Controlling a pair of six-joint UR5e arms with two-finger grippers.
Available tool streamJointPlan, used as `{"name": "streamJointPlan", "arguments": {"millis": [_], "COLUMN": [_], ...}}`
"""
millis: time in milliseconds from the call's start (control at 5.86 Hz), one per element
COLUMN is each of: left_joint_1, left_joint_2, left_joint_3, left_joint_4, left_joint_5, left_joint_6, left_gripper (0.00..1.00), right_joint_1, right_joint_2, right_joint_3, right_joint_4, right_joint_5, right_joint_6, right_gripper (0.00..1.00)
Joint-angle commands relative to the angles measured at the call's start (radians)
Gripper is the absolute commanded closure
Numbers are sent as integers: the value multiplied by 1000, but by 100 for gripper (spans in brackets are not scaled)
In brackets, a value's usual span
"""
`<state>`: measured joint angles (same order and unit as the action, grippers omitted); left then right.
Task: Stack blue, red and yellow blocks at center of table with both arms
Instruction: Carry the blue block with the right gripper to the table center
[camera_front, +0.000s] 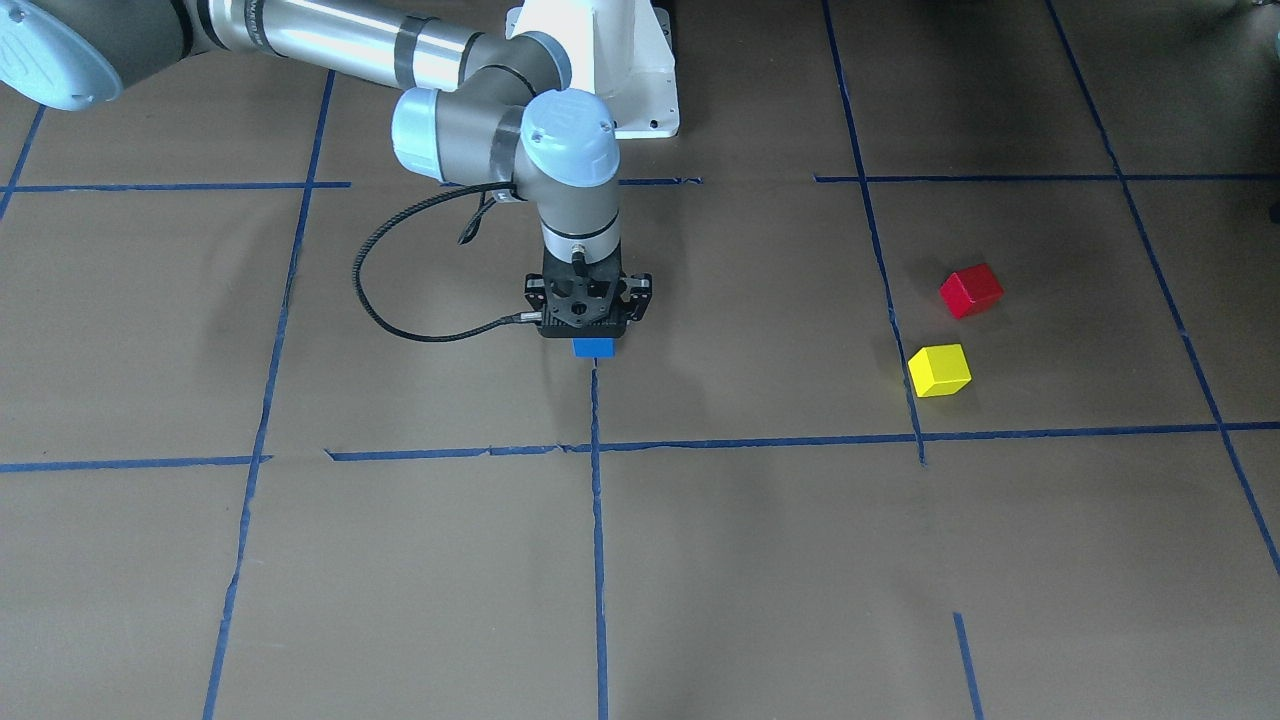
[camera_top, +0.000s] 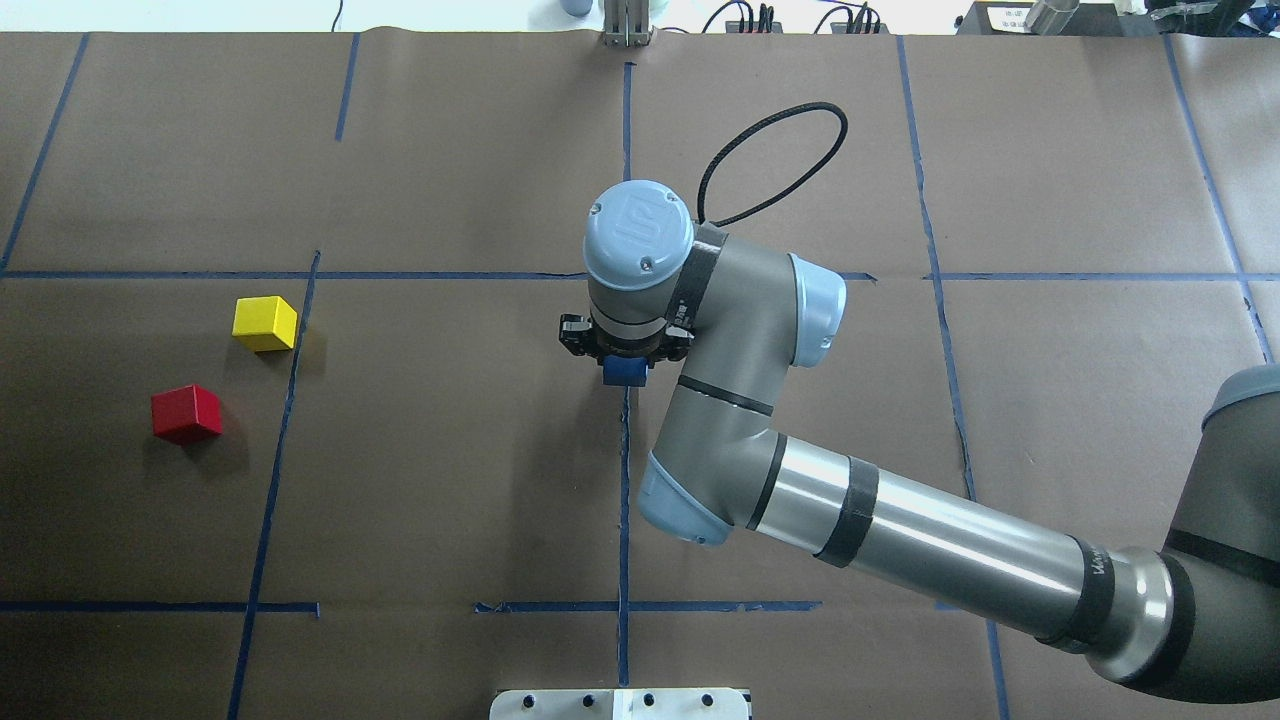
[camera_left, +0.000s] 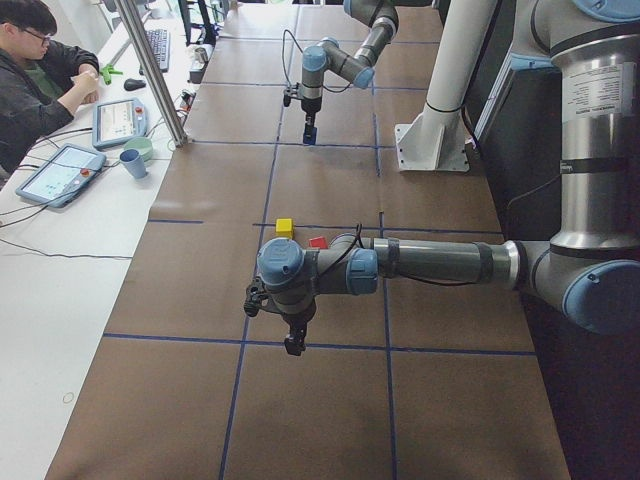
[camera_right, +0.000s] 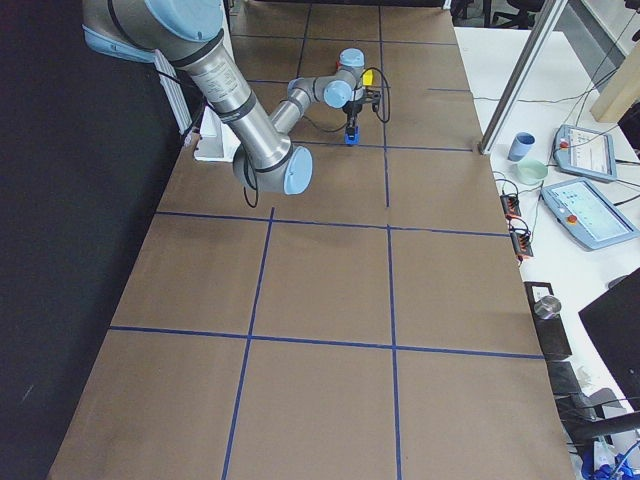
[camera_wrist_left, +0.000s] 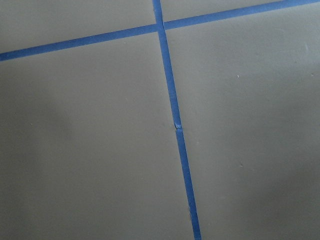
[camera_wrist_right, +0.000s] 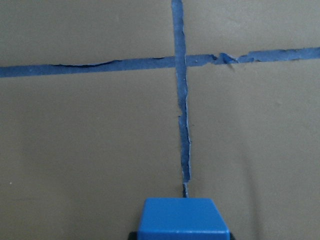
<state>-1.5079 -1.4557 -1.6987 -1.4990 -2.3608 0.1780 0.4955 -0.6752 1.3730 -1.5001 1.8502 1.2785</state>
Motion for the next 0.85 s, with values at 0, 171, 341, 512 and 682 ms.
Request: {"name": "streamJointPlan", "arguments": {"millis": [0, 171, 341, 512, 682], "left_joint_1": [0, 2, 2, 0, 2], "left_joint_2": [0, 0, 0, 0, 0], "left_joint_3": [2, 5, 4, 5, 5], "left_joint_4": [0, -1, -4, -6, -6], "left_joint_5": [0, 0, 0, 0, 0], "left_joint_6": [0, 0, 0, 0, 0], "left_gripper": [0, 0, 0, 0, 0], "right_joint_1": [-12, -12, -12, -12, -12], "right_joint_2": [6, 2, -4, -7, -7], "right_joint_3": [-18, -19, -20, -20, -20], "right_joint_4": [1, 3, 6, 6, 6], "right_joint_5": [-2, -2, -2, -2, -2], "right_joint_6": [-8, -11, -16, -18, -19], "right_gripper": [94, 80, 59, 34, 14]}}
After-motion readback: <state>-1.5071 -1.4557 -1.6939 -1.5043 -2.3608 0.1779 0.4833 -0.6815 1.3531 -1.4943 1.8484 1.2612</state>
